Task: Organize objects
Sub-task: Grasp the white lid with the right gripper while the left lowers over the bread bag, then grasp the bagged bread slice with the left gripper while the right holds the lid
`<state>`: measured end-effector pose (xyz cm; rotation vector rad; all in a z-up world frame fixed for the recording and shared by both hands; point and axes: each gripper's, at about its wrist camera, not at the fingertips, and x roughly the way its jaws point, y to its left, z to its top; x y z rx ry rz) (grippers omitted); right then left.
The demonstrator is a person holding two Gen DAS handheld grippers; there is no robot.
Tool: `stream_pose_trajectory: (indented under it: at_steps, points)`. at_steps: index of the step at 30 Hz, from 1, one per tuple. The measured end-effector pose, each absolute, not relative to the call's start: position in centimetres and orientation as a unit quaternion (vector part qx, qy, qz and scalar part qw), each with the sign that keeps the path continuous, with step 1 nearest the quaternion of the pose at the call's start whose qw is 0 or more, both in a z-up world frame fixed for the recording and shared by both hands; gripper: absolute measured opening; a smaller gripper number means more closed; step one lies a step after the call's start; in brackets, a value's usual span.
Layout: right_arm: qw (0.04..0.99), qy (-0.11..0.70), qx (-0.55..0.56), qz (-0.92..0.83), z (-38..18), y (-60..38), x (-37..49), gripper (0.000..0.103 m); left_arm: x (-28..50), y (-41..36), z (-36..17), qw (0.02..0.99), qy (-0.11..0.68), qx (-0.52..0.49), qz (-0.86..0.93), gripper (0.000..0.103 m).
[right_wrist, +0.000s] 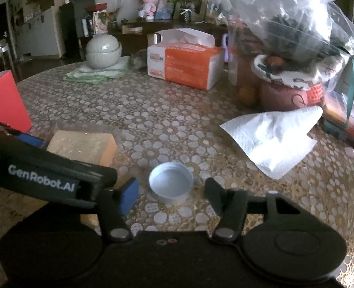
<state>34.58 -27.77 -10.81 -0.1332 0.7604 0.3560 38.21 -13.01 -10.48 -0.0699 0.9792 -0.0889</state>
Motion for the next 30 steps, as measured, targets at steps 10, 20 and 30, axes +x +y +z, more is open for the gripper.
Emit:
stream_pose_trajectory:
  at_steps: [10,20,30]
  points:
    - [0.911,0.369,-0.053,0.174,-10.5,-27.6,33.8,0.038,37.3,-11.7,-10.3,0.88,0.47,-0.04,-0.056,0.088]
    - [0.905,0.383,-0.056,0.178,-8.6,-27.4,28.9,0.038,33.5,-11.0,-9.6,0.87,0.487,-0.022,-0.072,0.086]
    - [0.894,0.397,-0.072,0.193,-5.7,-26.2,21.4,0.038,26.4,-10.3,-7.3,0.863,0.492,0.002,-0.117,0.085]
